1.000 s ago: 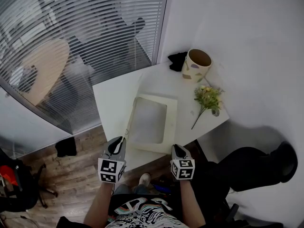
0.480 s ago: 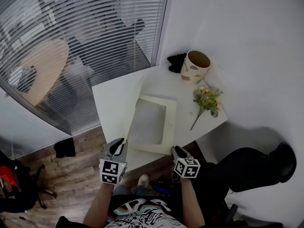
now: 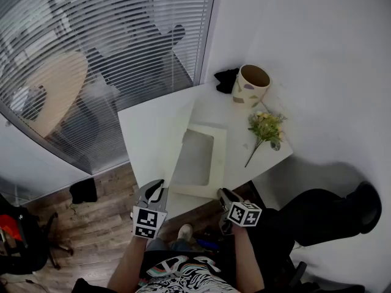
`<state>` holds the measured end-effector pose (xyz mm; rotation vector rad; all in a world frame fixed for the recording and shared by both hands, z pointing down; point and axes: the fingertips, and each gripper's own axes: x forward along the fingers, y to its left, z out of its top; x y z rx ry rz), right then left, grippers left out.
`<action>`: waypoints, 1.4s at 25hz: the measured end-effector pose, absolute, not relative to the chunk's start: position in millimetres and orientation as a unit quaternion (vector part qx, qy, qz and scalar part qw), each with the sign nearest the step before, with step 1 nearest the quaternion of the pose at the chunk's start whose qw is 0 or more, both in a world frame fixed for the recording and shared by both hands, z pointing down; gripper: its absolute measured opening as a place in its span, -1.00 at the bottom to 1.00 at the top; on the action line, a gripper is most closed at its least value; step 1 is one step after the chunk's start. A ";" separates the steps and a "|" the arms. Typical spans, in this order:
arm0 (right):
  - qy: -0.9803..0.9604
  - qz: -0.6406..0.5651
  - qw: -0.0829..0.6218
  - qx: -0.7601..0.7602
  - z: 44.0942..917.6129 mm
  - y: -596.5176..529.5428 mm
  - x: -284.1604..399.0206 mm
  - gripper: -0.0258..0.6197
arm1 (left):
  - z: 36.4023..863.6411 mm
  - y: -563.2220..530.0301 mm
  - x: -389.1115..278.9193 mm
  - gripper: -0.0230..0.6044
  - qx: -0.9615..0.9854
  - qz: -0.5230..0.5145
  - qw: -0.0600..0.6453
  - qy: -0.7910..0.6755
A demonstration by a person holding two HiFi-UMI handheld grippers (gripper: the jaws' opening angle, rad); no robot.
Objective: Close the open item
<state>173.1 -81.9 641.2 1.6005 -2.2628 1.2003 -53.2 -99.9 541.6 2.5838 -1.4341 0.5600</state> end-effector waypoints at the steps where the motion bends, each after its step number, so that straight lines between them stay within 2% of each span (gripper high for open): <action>1: -0.749 0.396 0.060 0.528 640.7 -82.0 172.7 -0.76 | 542.1 -99.1 -51.6 -0.65 0.858 0.187 0.066 -0.473; 13: -0.757 0.371 0.088 0.531 639.2 -79.4 169.3 -0.76 | 546.4 -93.1 -27.7 -0.63 0.872 0.204 0.052 -0.441; 35: -0.756 0.359 0.092 0.540 639.0 -79.2 167.3 -0.76 | 572.9 -81.5 18.6 -0.56 0.896 0.249 0.040 -0.366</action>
